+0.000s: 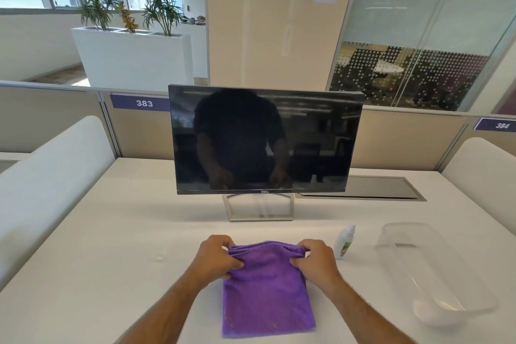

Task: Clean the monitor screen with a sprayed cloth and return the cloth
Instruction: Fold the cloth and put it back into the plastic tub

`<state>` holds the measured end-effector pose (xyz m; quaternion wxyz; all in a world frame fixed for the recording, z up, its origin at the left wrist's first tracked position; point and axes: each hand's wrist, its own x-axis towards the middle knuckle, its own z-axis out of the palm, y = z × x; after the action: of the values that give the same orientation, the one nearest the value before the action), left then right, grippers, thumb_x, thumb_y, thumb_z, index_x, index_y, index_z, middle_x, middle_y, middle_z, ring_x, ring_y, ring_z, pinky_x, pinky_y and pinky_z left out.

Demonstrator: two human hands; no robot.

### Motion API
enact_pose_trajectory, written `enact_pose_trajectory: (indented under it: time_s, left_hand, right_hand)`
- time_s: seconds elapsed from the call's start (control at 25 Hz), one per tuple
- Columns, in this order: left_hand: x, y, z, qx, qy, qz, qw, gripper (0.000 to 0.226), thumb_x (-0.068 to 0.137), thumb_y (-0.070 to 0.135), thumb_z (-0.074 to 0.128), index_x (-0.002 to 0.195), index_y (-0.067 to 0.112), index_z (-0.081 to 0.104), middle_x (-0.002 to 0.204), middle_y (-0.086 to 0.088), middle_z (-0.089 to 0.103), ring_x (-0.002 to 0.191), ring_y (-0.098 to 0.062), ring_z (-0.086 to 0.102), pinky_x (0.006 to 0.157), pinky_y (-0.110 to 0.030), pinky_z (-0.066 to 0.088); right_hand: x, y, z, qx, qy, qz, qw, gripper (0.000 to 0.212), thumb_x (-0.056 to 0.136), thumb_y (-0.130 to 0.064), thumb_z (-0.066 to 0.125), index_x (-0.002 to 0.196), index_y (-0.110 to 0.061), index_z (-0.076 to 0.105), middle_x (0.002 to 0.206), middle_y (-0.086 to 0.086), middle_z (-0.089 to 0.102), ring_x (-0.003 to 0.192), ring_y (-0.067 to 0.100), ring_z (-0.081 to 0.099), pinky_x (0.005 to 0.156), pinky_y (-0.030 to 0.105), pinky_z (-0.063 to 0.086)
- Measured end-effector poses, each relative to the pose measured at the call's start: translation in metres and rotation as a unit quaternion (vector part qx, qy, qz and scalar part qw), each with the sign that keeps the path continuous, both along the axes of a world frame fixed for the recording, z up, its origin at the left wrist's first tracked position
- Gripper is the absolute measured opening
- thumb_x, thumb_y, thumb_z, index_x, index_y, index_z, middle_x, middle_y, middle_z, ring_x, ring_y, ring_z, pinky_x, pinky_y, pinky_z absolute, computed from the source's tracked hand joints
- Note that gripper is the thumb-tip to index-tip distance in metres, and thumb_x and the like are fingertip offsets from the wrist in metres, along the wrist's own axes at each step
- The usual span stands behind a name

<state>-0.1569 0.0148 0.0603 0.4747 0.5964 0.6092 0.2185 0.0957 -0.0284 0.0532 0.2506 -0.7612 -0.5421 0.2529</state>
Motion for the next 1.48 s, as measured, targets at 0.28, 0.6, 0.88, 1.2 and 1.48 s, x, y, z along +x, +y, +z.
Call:
enact_pose_trajectory:
  time_s: [0.28,0.6,0.88,1.2,1.48]
  left_hand:
    - [0.006,-0.018,-0.009,-0.034,-0.094,0.034,0.994,0.026,0.081,0.004,0.076,0.102,0.002,0.061,0.101,-0.017,0.069,0.092,-0.032,0.069,0.066,-0.038,0.065]
    - [0.008,-0.026,-0.019,-0.026,-0.128,0.026,0.991,0.018,0.084,0.007,0.074,0.096,0.009,0.061,0.098,-0.012,0.069,0.094,-0.026,0.067,0.07,-0.033,0.063]
    - [0.007,-0.028,-0.019,-0.006,-0.116,0.028,0.993,0.017,0.086,0.009,0.072,0.099,0.009,0.062,0.099,-0.011,0.069,0.095,-0.026,0.067,0.069,-0.032,0.063]
    - [-0.019,-0.04,-0.021,0.132,0.016,-0.155,0.979,0.026,0.068,0.012,0.081,0.074,0.029,0.062,0.096,0.005,0.068,0.095,-0.016,0.065,0.086,-0.031,0.058]
    - [-0.02,-0.056,-0.038,0.207,0.094,-0.258,0.939,0.016,0.073,0.021,0.082,0.085,0.022,0.071,0.113,0.012,0.062,0.119,0.0,0.05,0.095,-0.017,0.05]
  right_hand:
    - [0.001,0.0,-0.003,-0.051,0.139,-0.074,0.986,0.014,0.08,-0.009,0.081,0.086,-0.015,0.07,0.088,0.004,0.071,0.078,0.021,0.071,0.056,0.027,0.061]
    - [-0.002,-0.008,0.0,-0.094,0.375,-0.17,0.906,0.019,0.09,0.009,0.057,0.101,-0.005,0.064,0.104,0.015,0.064,0.1,0.033,0.066,0.06,0.039,0.063]
    - [-0.009,-0.015,-0.006,-0.049,0.374,-0.174,0.91,0.019,0.09,0.007,0.057,0.099,-0.008,0.064,0.102,0.014,0.066,0.099,0.03,0.065,0.072,0.046,0.065]
    - [0.012,-0.044,-0.016,0.021,0.104,0.098,0.989,0.035,0.075,0.01,0.066,0.074,-0.024,0.07,0.084,-0.005,0.074,0.088,0.014,0.069,0.076,0.023,0.058]
    - [0.029,-0.056,-0.025,0.011,0.044,0.19,0.981,0.037,0.067,0.008,0.054,0.071,-0.027,0.064,0.118,-0.009,0.073,0.127,-0.007,0.05,0.095,0.002,0.04]
